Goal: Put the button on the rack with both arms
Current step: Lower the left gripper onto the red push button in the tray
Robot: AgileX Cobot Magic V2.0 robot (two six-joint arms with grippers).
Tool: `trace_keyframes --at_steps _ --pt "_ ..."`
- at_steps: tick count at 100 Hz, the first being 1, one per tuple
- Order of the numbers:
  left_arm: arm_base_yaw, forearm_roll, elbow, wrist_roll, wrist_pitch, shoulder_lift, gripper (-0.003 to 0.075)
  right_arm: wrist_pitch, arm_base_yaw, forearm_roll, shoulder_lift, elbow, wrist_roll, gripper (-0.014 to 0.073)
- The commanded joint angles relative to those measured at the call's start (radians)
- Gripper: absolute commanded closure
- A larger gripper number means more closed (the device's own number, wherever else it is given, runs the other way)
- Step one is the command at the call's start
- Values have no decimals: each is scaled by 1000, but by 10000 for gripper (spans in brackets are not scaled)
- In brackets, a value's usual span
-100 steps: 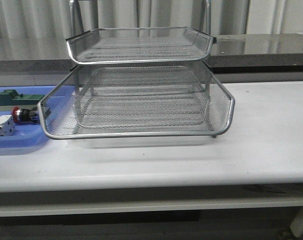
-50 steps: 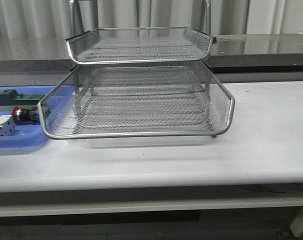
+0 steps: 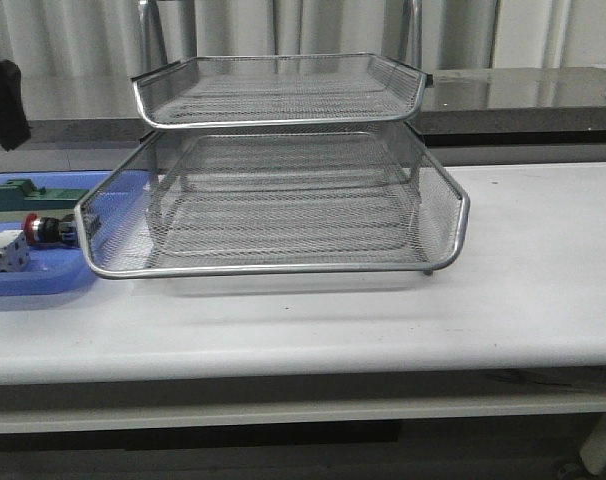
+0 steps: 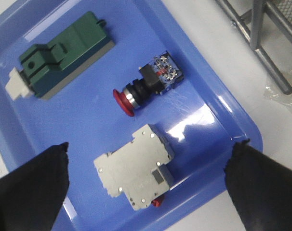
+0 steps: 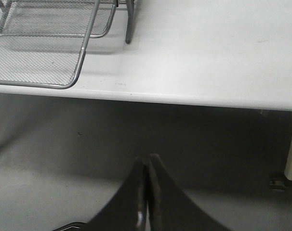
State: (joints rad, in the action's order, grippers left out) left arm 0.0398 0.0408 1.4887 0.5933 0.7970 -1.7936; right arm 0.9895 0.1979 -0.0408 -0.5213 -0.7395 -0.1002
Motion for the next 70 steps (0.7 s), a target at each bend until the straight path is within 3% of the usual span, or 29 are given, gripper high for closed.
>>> trace_keyframes --at_steps 1,20,46,70 --pt "25 4 66 83 -60 -2 101 -59 4 8 -1 -29 0 661" --pt "46 -19 234 119 1 -145 101 -59 4 8 -1 -29 0 661" --pt "48 -62 492 202 187 -339 101 -59 4 8 -1 -29 0 661" --pt "48 -62 601 225 246 -440 101 -59 4 8 -1 -29 0 661"
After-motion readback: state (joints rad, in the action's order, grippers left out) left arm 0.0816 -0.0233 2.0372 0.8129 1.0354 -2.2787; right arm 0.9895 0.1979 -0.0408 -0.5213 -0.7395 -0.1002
